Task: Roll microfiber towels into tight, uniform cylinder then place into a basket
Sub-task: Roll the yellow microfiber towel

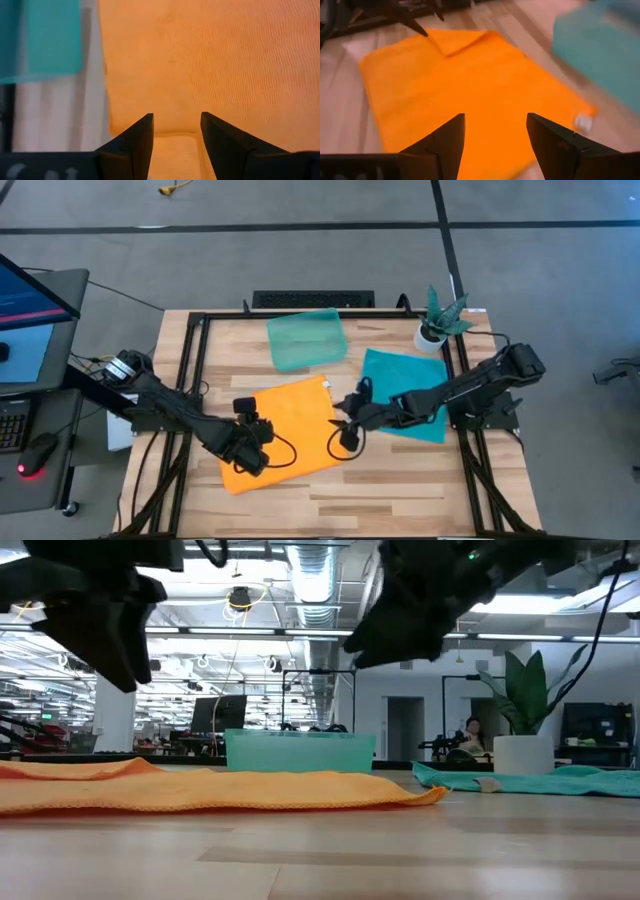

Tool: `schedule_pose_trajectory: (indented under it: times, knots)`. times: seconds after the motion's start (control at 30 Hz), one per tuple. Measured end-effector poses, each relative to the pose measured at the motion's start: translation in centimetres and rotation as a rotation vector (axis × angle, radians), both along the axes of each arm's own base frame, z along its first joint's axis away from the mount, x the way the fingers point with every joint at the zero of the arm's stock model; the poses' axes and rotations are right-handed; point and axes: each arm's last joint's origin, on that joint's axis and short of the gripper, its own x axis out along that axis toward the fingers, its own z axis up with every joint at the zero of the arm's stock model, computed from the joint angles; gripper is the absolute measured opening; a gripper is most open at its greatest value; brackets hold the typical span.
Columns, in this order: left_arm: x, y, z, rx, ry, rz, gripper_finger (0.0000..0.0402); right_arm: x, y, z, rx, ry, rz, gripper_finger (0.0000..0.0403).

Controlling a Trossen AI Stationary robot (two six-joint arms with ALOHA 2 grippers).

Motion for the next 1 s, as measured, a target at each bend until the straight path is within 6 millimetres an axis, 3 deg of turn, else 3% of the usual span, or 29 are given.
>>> schedule_pose_trajectory:
  times: [0.17, 0.37, 0.7, 1.0]
  knots:
    - [-1.3, -0.3, -0.8, 0.131, -0.013, -0.025, 0.0158, 0.7, 0.1, 0.5, -0.083, -0.052, 0.058, 0.0237]
    - [-1.8, 1.3, -2.3, 0.16, 0.002, 0.075, 0.0158, 1.1, 0.2, 2.6, -0.067, -0.122, 0.055, 0.0237]
    - [-0.7, 3.2, -3.3, -0.077, 0.027, 0.309, 0.0158, 1.1, 0.3, 2.9, -0.074, -0.095, 0.058, 0.0237]
    - [1.1, 2.3, -4.3, -0.203, 0.016, 0.166, 0.0158, 1.0, 0.1, 2.5, -0.086, -0.054, 0.055, 0.0237]
